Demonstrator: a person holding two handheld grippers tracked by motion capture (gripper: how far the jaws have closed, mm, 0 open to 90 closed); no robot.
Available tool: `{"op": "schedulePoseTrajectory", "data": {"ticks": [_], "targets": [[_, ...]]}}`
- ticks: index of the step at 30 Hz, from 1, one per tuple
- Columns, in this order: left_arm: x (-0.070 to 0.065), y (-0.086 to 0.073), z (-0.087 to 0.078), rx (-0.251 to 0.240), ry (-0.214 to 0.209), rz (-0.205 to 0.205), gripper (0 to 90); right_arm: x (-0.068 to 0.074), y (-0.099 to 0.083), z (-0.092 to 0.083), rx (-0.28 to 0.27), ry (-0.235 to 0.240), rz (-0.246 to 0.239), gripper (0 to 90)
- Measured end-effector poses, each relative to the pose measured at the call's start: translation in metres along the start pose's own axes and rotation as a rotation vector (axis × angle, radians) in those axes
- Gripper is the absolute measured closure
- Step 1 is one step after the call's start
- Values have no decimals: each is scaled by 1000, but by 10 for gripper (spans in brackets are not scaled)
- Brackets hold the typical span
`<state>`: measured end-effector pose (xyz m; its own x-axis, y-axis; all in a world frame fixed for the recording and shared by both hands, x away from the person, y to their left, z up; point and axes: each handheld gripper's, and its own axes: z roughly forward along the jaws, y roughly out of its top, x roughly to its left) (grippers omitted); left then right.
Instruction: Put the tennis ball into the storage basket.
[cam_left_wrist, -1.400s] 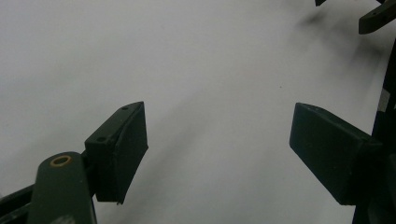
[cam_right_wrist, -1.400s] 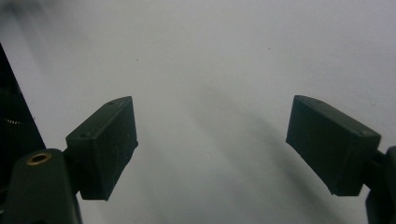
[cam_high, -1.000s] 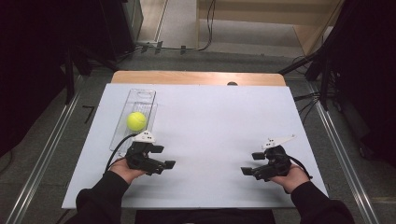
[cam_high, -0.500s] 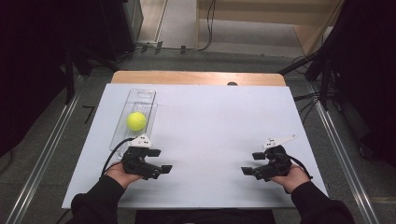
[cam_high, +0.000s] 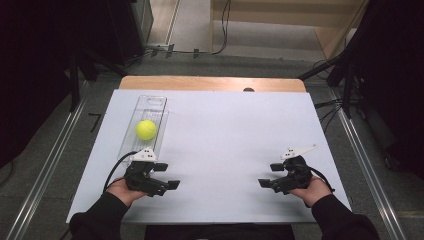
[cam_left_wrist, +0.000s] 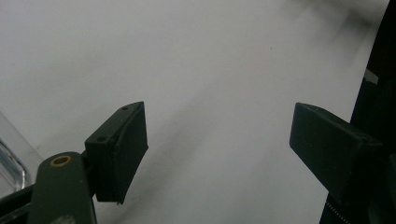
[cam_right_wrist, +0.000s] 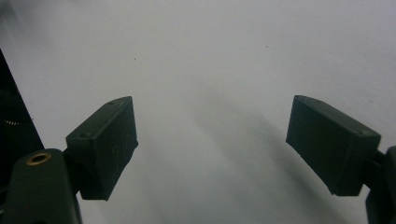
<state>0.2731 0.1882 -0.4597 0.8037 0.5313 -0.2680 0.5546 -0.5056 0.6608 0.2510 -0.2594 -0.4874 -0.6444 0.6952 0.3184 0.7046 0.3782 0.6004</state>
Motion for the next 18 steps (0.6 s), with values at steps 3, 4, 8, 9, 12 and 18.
{"op": "schedulePoseTrajectory", "data": {"ticks": [3, 4, 8, 9, 12, 18], "targets": [[1, 0, 0, 2, -1, 0, 198, 0, 0, 0, 1, -1, 2, 142], [1, 0, 0, 4, 1, -3, 198, 0, 0, 0, 0, -1, 2, 142], [1, 0, 0, 4, 0, -4, 198, 0, 0, 0, -1, 0, 2, 142], [1, 0, 0, 4, 0, -5, 198, 0, 0, 0, -1, -1, 4, 143], [1, 0, 0, 0, -1, -6, 198, 0, 0, 0, -1, -1, 5, 142], [2, -1, -1, -6, -1, -10, 198, -1, 0, 0, -2, 2, 7, 143]]}}
